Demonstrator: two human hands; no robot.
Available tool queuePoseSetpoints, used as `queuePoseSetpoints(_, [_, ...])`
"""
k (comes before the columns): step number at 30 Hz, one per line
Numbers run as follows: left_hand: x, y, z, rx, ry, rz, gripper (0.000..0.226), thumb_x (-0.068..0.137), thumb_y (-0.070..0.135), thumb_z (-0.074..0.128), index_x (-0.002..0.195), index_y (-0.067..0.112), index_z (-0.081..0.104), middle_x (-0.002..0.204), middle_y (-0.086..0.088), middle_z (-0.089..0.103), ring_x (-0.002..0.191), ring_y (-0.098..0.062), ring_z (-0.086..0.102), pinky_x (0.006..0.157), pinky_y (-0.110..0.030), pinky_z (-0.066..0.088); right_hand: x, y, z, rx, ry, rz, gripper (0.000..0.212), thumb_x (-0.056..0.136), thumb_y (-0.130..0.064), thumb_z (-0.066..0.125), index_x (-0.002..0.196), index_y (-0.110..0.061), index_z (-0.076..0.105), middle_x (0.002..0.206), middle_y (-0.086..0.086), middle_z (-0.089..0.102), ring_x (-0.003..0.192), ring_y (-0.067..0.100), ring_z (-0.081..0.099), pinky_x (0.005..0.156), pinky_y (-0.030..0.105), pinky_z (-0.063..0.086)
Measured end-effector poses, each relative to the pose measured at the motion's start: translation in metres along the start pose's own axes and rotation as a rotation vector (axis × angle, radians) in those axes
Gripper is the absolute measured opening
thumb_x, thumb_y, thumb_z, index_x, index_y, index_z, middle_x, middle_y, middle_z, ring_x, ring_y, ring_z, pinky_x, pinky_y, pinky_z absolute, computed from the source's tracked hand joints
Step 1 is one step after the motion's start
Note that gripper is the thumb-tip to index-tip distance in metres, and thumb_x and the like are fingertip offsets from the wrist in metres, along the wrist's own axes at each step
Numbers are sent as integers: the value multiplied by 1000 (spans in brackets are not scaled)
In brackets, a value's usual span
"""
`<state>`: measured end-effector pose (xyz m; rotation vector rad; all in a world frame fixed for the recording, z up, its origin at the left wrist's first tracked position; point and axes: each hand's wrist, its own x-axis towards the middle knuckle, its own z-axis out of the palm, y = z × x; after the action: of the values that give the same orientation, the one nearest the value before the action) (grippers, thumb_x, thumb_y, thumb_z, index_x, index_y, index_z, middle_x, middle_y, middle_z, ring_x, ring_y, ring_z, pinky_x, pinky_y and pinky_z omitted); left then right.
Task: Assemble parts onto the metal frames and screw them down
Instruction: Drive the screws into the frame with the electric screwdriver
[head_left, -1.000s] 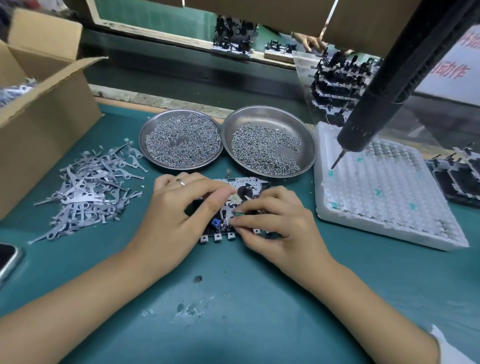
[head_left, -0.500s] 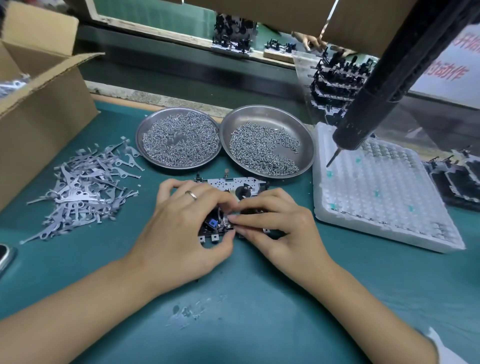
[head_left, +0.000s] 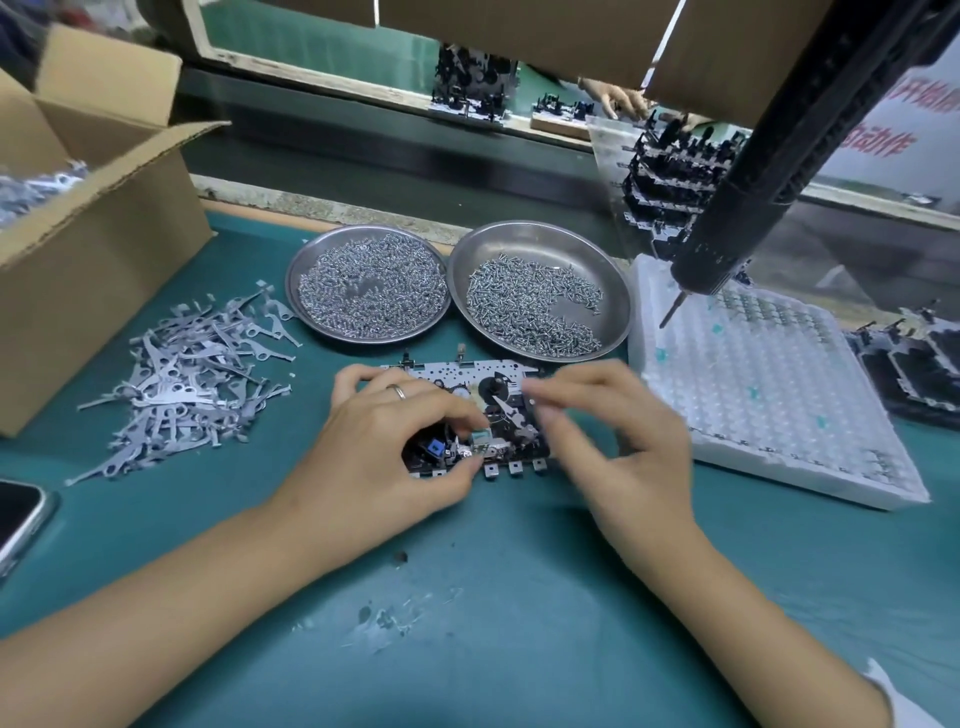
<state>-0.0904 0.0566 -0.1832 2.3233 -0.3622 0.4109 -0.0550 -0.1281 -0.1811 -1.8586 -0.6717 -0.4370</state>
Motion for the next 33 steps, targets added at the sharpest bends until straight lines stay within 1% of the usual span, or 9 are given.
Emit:
queuePoseSetpoints(4, [1, -2, -1, -39, -16, -12, 20, 68, 35, 70, 85, 26, 71, 82, 22, 64, 89, 0, 53, 97, -32, 28, 21, -6, -19, -21, 525, -26, 26, 91, -21, 56, 117, -23, 53, 98, 5, 50, 90, 16, 50, 82, 36, 43])
queuePoseSetpoints(6, [-1, -4, 0, -48, -11, -1, 20, 67, 38, 69, 84, 28, 71, 82, 25, 63, 90, 3, 51, 97, -28, 26, 43, -10, -29, -64, 648, -4, 45, 90, -26, 57, 132, -23, 39, 109, 6, 45, 102, 20, 48, 93, 44, 42])
queuePoseSetpoints(9, [-2, -7, 2, -66, 8, 26, 27, 67, 49, 60, 82, 29, 71, 81, 27, 62, 92, 8, 50, 96, -20, 24, 80, -21, -42, -52, 612, 10, 74, 88, -29, 64, 147, -14, 21, 120, 3, 51, 110, 12, 53, 98, 31, 43])
queuePoseSetpoints(11, [-1, -9, 3, -84, 20, 29, 27, 65, 51, 59, 80, 32, 71, 80, 28, 62, 92, 9, 51, 96, -18, 23, 100, -28, -49, -1, 579, -18, 73, 88, -24, 65, 145, -17, 21, 116, -18, 57, 100, -2, 58, 88, 14, 44])
queuePoseSetpoints(14, [1, -9, 4, -106, 37, 15, 24, 63, 53, 60, 78, 38, 69, 82, 26, 65, 91, 9, 52, 96, -18, 23, 118, -34, -49, -1, 580, -27, 63, 88, -20, 66, 138, -20, 27, 100, -36, 59, 91, -8, 60, 80, 7, 43])
queuePoseSetpoints(16, [3, -10, 4, -107, 43, 13, 22, 62, 54, 60, 77, 41, 68, 81, 26, 65, 90, 8, 52, 96, -19, 22, 121, -37, -44, 26, 589, -11, 62, 87, -21, 65, 138, -15, 30, 93, -30, 60, 86, -4, 61, 76, 9, 45])
queuePoseSetpoints(19, [3, -11, 4, -111, 44, 17, 23, 62, 55, 60, 79, 42, 68, 79, 28, 65, 92, 8, 52, 97, -18, 21, 113, -48, -31, 160, 548, 10, 51, 86, -25, 64, 129, -16, 37, 88, 2, 60, 73, 28, 61, 65, 37, 53])
queuePoseSetpoints(23, [3, -10, 3, -107, 38, 18, 28, 65, 54, 59, 82, 36, 71, 79, 30, 63, 94, 6, 51, 98, -20, 21, 92, -58, -7, 424, 451, 23, 21, 84, -24, 64, 90, -21, 44, 62, 8, 50, 43, 22, 49, 44, 27, 43])
queuePoseSetpoints(33, [2, -8, 3, -42, 15, 14, 23, 66, 38, 70, 83, 23, 73, 78, 17, 66, 84, -6, 56, 91, -31, 29, 65, -61, 39, 700, 294, 80, 34, 80, -24, 59, 95, 2, 42, 50, 7, 48, 34, 25, 42, 42, 20, 38])
